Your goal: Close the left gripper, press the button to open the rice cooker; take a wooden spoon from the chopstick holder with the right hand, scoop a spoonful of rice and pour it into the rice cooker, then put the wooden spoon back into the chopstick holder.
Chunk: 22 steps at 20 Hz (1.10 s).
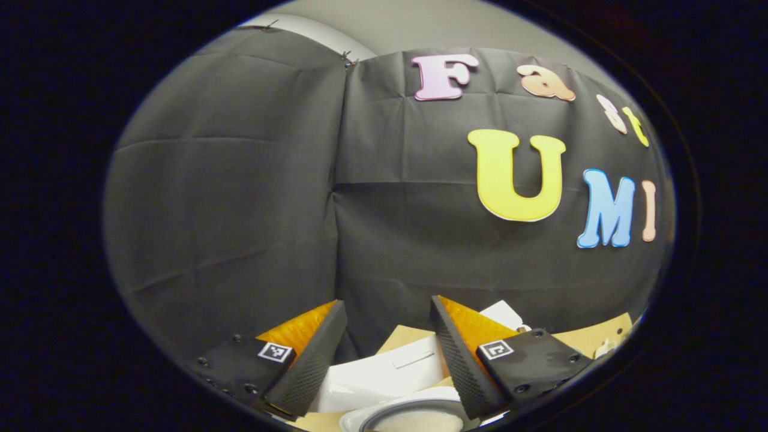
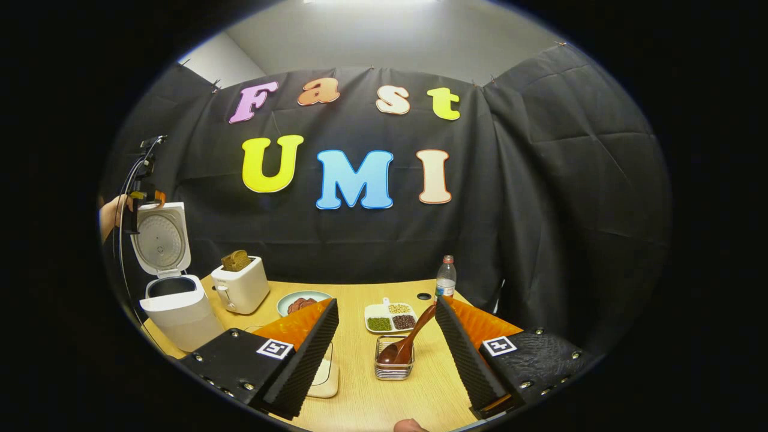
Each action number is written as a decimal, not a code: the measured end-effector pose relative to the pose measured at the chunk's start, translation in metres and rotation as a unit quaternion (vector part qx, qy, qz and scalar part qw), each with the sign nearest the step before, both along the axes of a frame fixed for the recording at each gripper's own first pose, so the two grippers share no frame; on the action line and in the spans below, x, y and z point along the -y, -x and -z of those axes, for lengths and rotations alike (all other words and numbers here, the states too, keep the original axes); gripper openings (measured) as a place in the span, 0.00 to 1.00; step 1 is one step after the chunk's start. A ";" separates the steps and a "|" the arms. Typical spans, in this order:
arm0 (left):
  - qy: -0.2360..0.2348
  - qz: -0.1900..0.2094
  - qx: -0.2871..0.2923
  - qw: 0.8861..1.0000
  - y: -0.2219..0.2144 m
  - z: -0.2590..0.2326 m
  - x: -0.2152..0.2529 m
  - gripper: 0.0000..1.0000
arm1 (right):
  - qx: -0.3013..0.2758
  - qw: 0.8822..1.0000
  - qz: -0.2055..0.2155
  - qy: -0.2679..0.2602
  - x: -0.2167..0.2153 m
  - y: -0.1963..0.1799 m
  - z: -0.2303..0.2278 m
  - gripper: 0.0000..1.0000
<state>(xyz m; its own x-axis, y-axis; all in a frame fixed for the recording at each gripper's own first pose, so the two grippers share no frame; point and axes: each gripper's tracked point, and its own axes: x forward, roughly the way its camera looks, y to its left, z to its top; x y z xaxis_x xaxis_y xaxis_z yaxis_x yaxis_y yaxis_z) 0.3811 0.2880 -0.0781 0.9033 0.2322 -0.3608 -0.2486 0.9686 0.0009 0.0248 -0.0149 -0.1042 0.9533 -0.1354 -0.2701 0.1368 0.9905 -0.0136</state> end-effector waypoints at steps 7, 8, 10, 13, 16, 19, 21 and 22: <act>0.014 0.010 -0.007 1.000 0.052 0.003 0.045 0.98 | 0.007 0.999 -0.040 -0.002 0.011 -0.012 -0.007 0.99; 0.017 0.010 -0.009 1.000 0.059 0.005 0.052 0.98 | 0.009 0.999 -0.043 -0.003 0.015 -0.011 -0.009 0.99; 0.021 0.011 -0.013 1.000 0.073 0.011 0.063 0.97 | 0.010 0.999 -0.050 -0.005 0.020 -0.013 -0.009 0.99; 0.032 0.018 -0.022 0.999 0.093 0.023 0.088 0.96 | 0.012 0.998 -0.059 -0.009 0.028 -0.015 -0.011 0.99; 0.030 0.032 -0.039 0.998 0.116 0.043 0.112 0.98 | 0.013 0.997 -0.068 -0.021 0.030 -0.016 -0.008 0.99; 0.015 0.041 -0.053 0.998 0.136 0.059 0.129 0.97 | 0.012 0.997 -0.077 -0.023 0.030 -0.016 -0.006 0.99; 0.013 0.046 -0.056 0.997 0.151 0.066 0.138 0.99 | 0.011 0.996 -0.080 -0.024 0.032 -0.015 -0.003 0.99; 0.009 0.047 -0.057 0.997 0.156 0.068 0.141 0.97 | 0.008 0.996 -0.081 -0.027 0.033 -0.016 -0.001 0.99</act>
